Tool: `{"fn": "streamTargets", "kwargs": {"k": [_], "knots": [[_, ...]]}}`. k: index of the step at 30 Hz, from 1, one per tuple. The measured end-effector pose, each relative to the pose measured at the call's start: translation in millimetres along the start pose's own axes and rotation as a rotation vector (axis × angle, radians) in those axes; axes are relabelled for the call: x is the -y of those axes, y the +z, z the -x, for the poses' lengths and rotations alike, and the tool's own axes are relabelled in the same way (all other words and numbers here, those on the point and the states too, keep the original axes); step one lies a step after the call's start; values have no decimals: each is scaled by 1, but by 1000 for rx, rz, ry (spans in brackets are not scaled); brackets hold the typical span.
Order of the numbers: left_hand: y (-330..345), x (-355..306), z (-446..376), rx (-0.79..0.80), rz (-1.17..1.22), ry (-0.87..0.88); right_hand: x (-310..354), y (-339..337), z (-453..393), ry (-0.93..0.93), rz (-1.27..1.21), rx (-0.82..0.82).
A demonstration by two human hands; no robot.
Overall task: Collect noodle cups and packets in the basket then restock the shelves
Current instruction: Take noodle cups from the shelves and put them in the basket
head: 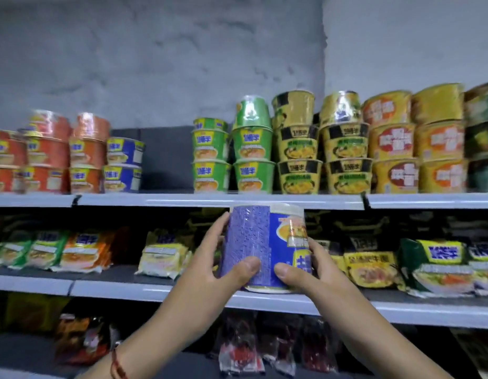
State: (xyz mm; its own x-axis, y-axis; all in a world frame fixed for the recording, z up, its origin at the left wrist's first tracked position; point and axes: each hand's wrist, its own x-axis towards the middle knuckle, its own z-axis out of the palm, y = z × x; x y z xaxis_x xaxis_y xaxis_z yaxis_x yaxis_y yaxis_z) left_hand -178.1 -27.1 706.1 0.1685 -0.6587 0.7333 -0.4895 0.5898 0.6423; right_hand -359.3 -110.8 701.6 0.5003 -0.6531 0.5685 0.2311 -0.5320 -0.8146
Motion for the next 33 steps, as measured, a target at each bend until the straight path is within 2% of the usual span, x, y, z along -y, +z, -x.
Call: {"fn": "streamTargets", "kwargs": {"k": [7, 12, 18, 22, 25, 29, 33], "knots": [[-75, 10, 21, -61, -49, -66, -9, 71, -33, -10, -35, 133], [-168, 33, 22, -88, -168, -130, -15, 157, -72, -30, -106, 208], [-305, 79, 13, -89, -246, -106, -29, 288, -134, -96, -122, 191], [-385, 97, -18, -118, -284, -2, -20, 355, -187, -193, -86, 220], [-429, 99, -54, -83, -296, 104, -5, 386, -227, -296, -60, 181], [-470, 101, -117, -62, -408, 208, 21, 405, -285, -427, 52, 93], [-491, 101, -190, -18, -393, 275, 40, 407, -356, -493, 124, 55]]}}
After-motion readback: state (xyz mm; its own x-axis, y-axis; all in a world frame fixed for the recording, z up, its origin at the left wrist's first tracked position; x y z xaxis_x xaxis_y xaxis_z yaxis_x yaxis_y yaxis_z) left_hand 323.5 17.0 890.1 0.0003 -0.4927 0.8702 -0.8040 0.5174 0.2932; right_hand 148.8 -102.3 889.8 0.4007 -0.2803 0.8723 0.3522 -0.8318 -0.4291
